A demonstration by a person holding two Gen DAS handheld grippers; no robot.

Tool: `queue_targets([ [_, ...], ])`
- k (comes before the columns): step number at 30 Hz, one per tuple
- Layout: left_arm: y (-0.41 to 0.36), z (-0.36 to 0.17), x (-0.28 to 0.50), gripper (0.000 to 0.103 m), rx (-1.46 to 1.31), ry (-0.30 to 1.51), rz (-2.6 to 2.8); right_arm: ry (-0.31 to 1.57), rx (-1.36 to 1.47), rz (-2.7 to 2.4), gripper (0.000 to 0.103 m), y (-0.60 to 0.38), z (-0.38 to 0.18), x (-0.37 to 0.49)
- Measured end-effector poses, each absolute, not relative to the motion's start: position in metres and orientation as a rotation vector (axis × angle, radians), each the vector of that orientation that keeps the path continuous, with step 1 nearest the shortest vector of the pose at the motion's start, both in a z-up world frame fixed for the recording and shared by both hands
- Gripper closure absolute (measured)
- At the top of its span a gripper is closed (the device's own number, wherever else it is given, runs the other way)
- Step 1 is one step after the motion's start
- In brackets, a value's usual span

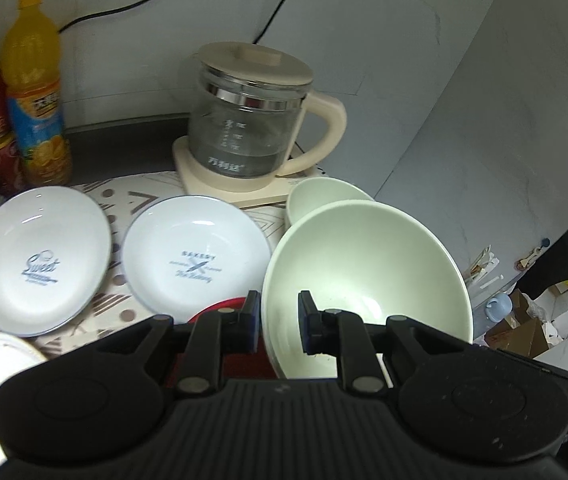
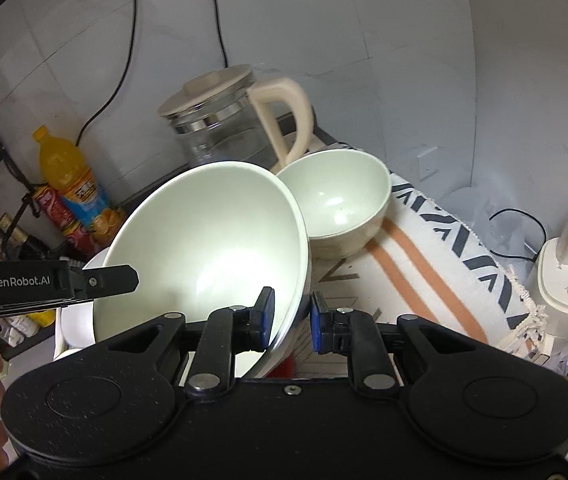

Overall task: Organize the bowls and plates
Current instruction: 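Lift the large green bowl and lower it into the red bowl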

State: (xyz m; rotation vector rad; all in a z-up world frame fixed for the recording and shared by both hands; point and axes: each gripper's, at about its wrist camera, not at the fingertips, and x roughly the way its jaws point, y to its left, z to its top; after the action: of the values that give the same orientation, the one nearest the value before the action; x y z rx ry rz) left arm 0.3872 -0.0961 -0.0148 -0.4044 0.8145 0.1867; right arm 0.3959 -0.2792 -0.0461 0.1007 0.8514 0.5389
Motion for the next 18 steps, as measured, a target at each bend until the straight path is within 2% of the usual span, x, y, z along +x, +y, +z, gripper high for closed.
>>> queue_targets([
  [18, -0.077, -0.025, 0.342, 0.085, -0.441, 0.848, 0.233, 0.906, 0.047, 0.57, 0.084, -0.254, -0.054, 0.362],
])
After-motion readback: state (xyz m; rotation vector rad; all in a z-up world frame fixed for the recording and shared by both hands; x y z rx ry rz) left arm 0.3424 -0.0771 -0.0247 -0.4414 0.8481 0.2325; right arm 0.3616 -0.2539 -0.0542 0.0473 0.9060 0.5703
